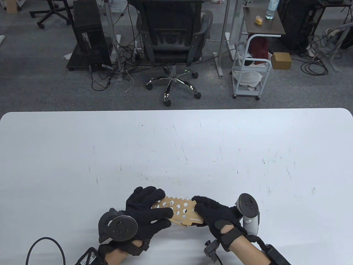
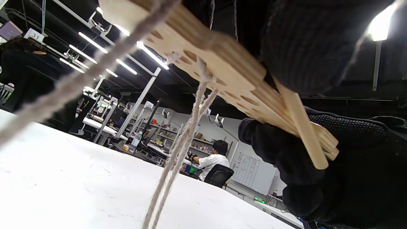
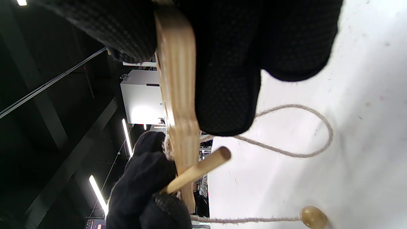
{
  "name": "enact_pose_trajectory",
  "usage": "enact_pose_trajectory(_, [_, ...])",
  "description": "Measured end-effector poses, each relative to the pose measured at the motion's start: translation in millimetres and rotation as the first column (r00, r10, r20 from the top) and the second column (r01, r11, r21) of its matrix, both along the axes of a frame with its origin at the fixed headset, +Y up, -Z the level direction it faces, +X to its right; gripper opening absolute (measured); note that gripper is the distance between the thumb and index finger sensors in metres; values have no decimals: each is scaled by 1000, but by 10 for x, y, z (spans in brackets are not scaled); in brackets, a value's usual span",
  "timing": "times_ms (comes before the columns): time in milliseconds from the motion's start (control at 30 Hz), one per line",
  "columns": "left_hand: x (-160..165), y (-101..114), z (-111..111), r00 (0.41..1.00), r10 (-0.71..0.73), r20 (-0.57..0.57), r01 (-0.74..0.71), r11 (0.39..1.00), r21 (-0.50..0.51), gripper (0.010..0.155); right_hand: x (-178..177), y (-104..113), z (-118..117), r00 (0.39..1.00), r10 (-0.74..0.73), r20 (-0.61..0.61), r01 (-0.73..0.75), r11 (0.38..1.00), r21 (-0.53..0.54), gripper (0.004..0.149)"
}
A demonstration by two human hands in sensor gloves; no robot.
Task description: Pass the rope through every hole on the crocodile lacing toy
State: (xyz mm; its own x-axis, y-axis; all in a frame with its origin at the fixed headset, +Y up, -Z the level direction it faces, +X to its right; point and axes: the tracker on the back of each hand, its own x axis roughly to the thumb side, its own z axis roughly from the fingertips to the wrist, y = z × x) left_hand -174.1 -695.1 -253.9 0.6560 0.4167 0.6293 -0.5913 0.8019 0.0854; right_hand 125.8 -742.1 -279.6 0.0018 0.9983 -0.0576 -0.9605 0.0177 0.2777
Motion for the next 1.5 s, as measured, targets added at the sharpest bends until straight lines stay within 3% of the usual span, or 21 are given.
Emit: enact_pose_trajectory(1500, [-658, 139, -179, 956, 193, -222, -189, 981, 39, 46, 398, 37, -235, 981, 79, 179, -90, 994, 57, 51])
